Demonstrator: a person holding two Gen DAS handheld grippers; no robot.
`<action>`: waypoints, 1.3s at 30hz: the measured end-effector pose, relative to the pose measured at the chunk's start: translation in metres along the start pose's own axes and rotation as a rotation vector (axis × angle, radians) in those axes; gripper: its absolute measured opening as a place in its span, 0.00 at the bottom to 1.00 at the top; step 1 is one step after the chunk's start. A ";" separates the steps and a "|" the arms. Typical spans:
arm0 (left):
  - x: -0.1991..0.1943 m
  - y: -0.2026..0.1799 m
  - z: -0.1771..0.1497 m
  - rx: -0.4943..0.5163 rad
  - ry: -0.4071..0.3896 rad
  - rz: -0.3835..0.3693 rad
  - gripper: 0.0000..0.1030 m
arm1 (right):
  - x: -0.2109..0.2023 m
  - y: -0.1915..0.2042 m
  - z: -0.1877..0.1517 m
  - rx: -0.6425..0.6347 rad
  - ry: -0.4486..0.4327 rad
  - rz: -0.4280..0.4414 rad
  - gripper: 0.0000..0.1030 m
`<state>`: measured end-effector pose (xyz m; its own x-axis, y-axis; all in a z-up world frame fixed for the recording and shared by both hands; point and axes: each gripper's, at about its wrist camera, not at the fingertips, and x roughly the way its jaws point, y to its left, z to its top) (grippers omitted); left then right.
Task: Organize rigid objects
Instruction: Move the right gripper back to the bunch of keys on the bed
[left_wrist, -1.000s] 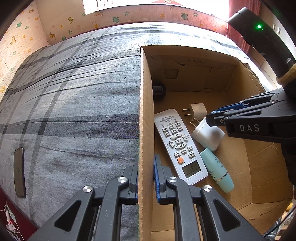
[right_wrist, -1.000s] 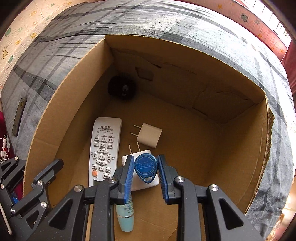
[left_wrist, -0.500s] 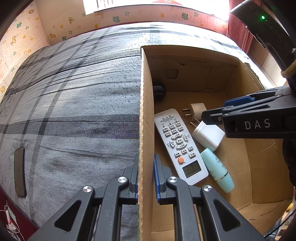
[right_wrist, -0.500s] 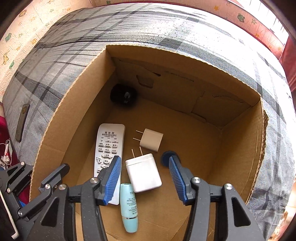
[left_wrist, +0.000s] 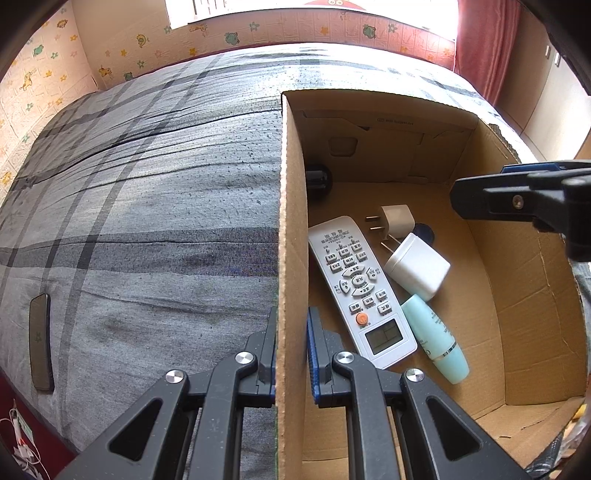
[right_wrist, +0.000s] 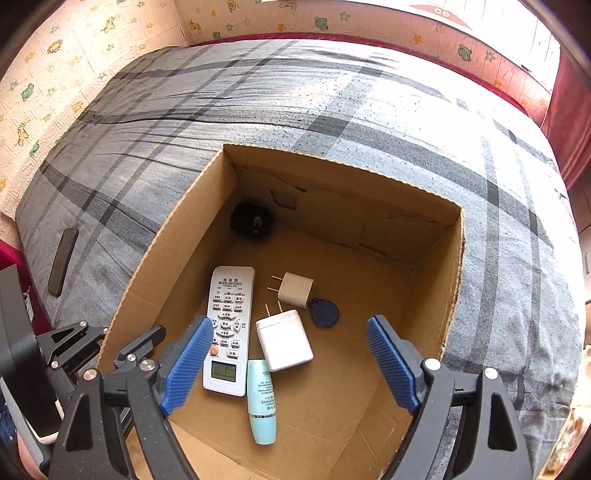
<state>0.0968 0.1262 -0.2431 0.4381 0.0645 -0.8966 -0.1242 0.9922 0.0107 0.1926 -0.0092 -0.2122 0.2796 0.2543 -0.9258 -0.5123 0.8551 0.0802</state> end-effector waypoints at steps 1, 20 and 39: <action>0.000 0.000 0.000 0.000 0.000 0.000 0.13 | -0.001 0.008 0.002 -0.001 -0.007 0.001 0.90; 0.000 -0.003 0.000 0.002 0.001 0.006 0.13 | -0.065 -0.048 -0.020 0.031 -0.111 -0.081 1.00; -0.001 -0.004 0.001 0.005 0.002 0.013 0.13 | -0.062 -0.127 -0.069 0.157 -0.119 -0.207 1.00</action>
<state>0.0976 0.1225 -0.2416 0.4349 0.0769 -0.8972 -0.1254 0.9918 0.0242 0.1837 -0.1644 -0.1904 0.4633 0.1103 -0.8793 -0.3049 0.9515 -0.0413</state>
